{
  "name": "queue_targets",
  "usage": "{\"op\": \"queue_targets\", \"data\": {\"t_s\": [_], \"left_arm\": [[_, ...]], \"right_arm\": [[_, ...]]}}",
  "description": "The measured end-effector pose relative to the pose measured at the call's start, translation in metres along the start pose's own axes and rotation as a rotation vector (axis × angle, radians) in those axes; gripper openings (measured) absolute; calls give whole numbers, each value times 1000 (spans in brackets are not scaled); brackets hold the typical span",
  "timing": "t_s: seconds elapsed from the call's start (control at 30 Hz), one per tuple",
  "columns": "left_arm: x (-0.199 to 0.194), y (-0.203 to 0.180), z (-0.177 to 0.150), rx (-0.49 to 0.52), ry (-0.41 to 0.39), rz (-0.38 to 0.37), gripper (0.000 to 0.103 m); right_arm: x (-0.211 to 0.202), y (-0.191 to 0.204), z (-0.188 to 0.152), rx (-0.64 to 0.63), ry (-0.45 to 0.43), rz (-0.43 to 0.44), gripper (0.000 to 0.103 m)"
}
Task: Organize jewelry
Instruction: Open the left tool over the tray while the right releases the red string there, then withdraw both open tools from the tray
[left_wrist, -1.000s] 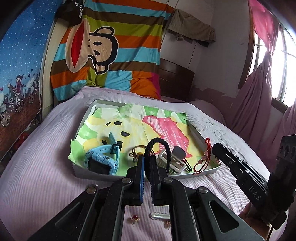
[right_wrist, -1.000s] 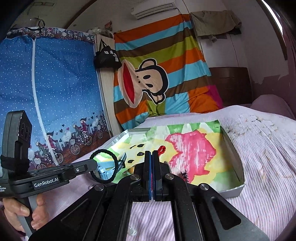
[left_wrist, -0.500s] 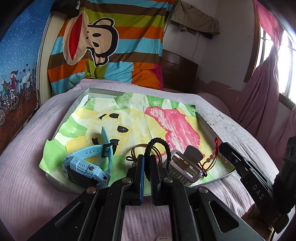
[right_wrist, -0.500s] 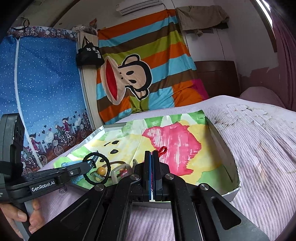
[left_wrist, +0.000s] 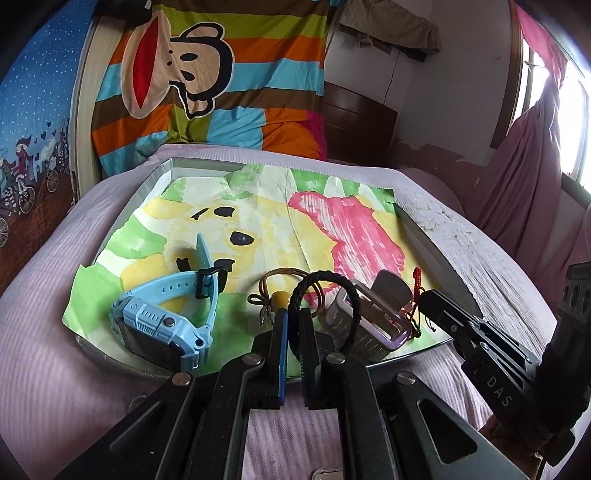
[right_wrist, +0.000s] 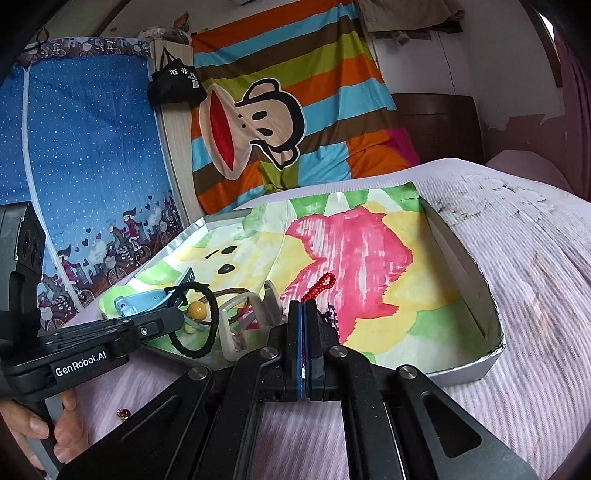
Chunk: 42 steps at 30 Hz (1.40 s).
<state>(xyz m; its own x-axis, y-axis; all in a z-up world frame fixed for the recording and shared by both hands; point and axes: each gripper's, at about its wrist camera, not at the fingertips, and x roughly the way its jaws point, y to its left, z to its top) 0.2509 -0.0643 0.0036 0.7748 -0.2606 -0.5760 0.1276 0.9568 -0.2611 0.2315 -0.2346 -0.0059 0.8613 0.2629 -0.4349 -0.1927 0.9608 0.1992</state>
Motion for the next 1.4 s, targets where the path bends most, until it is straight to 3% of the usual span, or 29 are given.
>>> {"op": "queue_targets", "data": {"t_s": [0.2,0.4,0.47,0.53,0.6,0.7,0.83,0.93,1.07,1.23,1.4], "left_arm": [[0,5,-1,-24,7,4,7],[-12,5,-2,-33,-30,-2,37],[-18,5,-2,-31,-48,5,41],[-22,5,-2,-30,-58,3,42],[-28,5,-2,-27,-71,11,47],[-38,4,-4,-19,-98,22,55],[-51,4,-6,-13,-132,51,70],[-64,5,-8,-10,-164,82,85],[-77,8,-14,-9,-190,107,98],[-93,16,-24,-28,-217,128,103],[-108,28,-35,-37,-237,158,103]], "right_arm": [[0,0,-1,6,11,6,2],[-5,-3,-2,22,5,6,5],[-9,-3,-2,20,0,1,10],[-13,-2,-2,15,-6,-5,26],[-18,0,-3,9,-20,-15,35],[-26,1,-2,3,-33,-24,39],[-40,3,-2,-1,-65,-37,55],[-53,5,-2,-7,-88,-44,64],[-71,9,-2,-14,-119,-45,73],[-90,19,-3,-39,-150,-38,91],[-102,28,-8,-60,-158,-28,99]]}}
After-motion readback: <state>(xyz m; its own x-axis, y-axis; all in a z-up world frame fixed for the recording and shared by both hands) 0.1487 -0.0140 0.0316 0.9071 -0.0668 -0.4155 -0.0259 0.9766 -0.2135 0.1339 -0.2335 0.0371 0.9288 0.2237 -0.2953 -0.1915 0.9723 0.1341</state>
